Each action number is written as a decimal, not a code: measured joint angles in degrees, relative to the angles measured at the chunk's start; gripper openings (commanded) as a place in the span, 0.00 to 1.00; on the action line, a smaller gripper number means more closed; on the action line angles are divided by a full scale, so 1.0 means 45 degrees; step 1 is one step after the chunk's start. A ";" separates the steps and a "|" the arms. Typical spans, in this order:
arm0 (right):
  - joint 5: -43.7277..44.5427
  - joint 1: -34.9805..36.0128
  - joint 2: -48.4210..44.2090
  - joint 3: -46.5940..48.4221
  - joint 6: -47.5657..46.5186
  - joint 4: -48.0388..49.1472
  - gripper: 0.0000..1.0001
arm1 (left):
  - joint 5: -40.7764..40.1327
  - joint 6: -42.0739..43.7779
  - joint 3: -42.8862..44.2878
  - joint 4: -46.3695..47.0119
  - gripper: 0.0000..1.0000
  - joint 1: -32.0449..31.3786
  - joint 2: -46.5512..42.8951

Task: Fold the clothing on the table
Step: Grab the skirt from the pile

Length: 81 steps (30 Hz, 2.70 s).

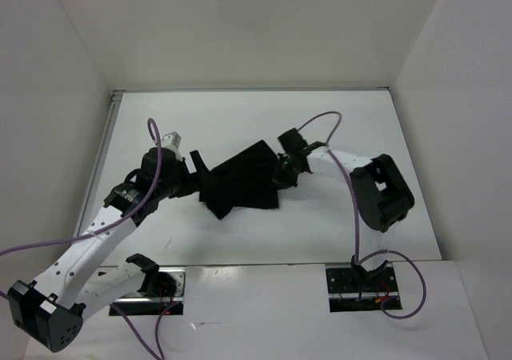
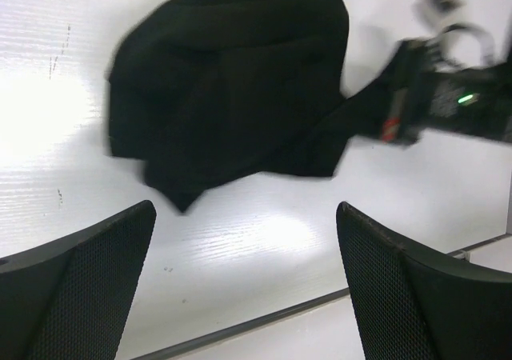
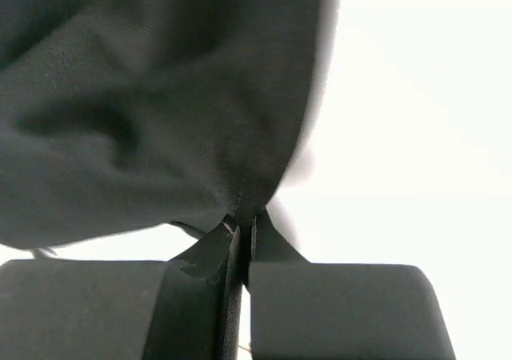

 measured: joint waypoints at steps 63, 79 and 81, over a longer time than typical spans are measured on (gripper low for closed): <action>0.0379 0.0481 -0.4507 -0.1647 0.3347 -0.2603 0.54 | 0.1379 0.0112 -0.0704 0.1622 1.00 0.0000 0.1554; 0.2555 0.0869 -0.3648 -0.1953 0.3978 -0.2550 0.40 | 0.1379 0.0117 -0.0782 0.1549 1.00 0.0000 0.1554; 0.2880 0.0879 -0.3648 -0.1914 0.4012 -0.2497 0.28 | 0.1379 0.0117 -0.0782 0.1545 1.00 0.0000 0.1545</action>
